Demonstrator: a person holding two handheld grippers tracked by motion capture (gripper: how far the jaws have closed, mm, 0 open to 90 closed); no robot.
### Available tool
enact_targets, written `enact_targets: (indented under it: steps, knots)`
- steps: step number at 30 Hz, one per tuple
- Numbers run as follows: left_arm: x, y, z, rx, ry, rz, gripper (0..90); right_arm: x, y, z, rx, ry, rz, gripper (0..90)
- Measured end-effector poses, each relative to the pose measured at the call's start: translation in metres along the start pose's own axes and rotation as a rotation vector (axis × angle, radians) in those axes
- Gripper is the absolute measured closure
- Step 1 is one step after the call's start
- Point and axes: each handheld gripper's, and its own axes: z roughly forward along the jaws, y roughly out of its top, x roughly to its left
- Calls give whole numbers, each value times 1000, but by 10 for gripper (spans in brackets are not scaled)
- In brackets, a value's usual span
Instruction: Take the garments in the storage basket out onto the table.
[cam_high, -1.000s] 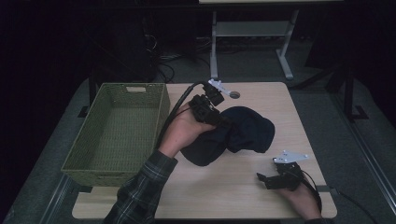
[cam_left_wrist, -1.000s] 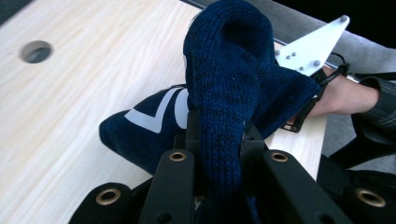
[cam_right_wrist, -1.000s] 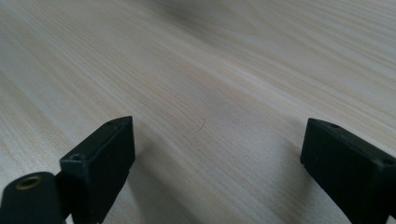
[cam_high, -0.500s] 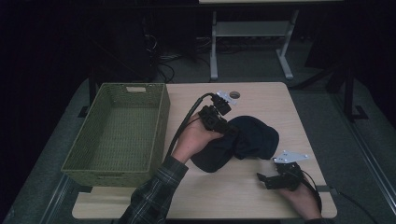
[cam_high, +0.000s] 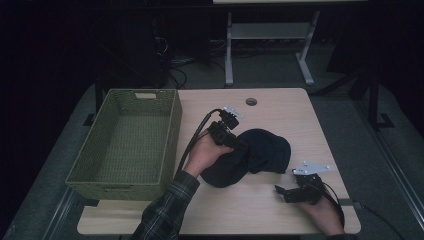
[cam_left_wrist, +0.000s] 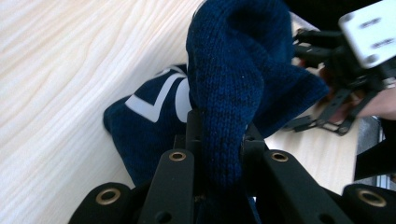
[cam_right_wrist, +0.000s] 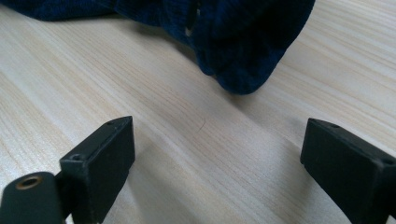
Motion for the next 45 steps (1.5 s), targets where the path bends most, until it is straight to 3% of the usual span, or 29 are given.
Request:
enact_targets:
  steps: [13,22,28,38,45]
  knots:
    - [33,-31,19,43,26,-102,777,0,0,0,0,0,1,95]
    - [44,-50,31,97,61,-112,760,0,0,0,0,0,0,95]
    - [45,-57,34,84,63,-120,727,0,0,0,0,0,0,95]
    - [37,-55,18,65,66,-82,390,0,0,0,0,0,1,95]
    - [22,-53,1,32,101,-31,276,0,0,0,1,0,2,95]
